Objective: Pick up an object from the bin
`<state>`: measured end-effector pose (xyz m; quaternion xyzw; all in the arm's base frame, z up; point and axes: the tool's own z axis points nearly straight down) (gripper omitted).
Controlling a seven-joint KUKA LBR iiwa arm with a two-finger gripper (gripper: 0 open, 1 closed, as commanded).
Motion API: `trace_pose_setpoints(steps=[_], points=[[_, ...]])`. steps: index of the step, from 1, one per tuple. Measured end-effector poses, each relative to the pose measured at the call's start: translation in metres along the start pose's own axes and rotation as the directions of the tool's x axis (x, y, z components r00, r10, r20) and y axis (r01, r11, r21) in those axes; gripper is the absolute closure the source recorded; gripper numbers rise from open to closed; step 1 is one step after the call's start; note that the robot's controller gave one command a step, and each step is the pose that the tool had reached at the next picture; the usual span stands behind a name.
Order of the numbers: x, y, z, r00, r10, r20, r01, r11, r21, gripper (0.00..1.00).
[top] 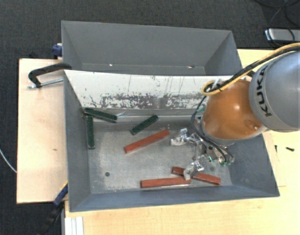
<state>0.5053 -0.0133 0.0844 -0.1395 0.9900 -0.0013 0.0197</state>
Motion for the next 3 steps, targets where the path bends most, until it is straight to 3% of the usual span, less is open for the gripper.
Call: trace_pose_setpoints(steps=[1,3], points=[[0.0135,-0.0006,0.0025,0.999,-0.002,-0.054,0.002,1.0,-0.007,1.0],[0.0138,-0.0005,0.0028,0.998,-0.003,-0.055,0.002,1.0,-0.007,1.0]])
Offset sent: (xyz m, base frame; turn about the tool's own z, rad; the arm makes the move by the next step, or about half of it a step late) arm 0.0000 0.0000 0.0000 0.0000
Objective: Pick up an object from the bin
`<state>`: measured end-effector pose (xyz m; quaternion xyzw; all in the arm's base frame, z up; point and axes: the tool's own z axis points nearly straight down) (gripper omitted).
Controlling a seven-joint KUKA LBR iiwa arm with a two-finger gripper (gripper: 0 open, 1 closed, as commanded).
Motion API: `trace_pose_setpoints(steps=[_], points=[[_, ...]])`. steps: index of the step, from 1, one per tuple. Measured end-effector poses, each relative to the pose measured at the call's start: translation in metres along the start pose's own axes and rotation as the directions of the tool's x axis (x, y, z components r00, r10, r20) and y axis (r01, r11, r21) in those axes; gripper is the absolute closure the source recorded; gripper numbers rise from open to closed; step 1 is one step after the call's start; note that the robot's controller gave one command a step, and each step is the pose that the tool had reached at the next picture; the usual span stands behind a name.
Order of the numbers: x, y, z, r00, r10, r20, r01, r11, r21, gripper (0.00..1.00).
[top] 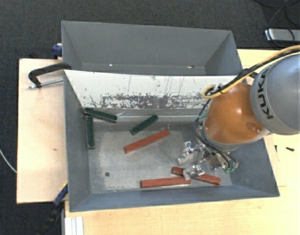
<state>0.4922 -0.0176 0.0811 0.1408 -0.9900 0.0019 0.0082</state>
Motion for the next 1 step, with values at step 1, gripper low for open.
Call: trace_pose_setpoints(steps=[1], points=[[0.0,0.0,0.0,1.0,0.0,0.0,0.0,1.0,0.0,1.0]])
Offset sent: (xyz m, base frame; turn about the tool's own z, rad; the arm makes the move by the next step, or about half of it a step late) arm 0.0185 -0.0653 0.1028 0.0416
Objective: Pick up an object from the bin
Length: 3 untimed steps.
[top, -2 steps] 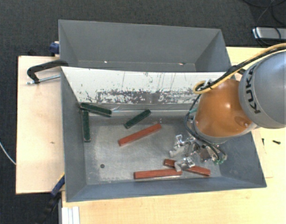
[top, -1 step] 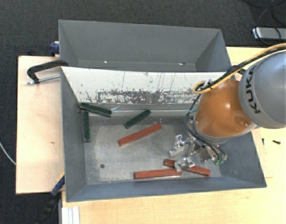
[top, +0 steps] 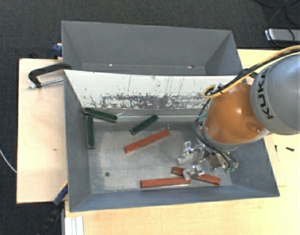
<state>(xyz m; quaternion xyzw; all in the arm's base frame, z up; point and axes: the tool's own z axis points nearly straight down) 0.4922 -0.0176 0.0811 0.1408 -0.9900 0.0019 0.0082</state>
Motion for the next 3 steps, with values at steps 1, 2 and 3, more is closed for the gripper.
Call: trace_pose_setpoints(steps=[1,2,3], points=[[0.0008,-0.0682,-0.1036,0.999,0.043,0.022,-0.043,0.999,-0.001,1.0],[0.0008,-0.0681,-0.1036,0.999,0.044,0.022,-0.044,0.999,-0.001,0.0],[0.0008,-0.0681,-0.1036,0.999,0.044,0.022,-0.044,0.999,-0.001,0.0]])
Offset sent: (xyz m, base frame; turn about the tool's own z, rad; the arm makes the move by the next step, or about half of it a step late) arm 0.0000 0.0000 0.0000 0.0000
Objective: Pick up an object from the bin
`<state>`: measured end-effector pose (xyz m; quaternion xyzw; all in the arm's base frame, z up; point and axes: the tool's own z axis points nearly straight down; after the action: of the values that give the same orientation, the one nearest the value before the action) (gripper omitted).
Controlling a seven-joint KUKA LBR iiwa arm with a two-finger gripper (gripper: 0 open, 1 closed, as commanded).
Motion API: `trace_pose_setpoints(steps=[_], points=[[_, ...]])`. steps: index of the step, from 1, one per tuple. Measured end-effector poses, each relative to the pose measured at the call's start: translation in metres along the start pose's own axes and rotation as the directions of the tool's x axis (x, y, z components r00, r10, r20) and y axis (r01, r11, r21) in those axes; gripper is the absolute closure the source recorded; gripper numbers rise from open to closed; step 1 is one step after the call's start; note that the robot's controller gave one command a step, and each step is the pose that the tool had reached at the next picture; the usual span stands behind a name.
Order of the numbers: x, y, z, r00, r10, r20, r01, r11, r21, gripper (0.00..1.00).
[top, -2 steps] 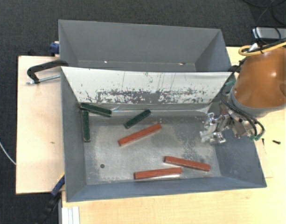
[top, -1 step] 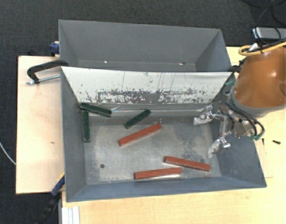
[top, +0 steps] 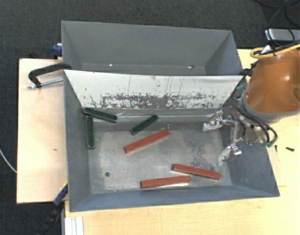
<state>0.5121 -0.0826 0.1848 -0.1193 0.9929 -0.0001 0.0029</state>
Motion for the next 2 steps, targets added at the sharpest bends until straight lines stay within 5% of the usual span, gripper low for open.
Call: trace_pose_setpoints(steps=[1,2], points=[[0.005,0.013,0.051,1.0,0.024,0.003,-0.024,1.0,0.001,0.0],[0.003,0.032,0.109,1.0,-0.031,-0.004,0.031,1.0,-0.001,1.0]])
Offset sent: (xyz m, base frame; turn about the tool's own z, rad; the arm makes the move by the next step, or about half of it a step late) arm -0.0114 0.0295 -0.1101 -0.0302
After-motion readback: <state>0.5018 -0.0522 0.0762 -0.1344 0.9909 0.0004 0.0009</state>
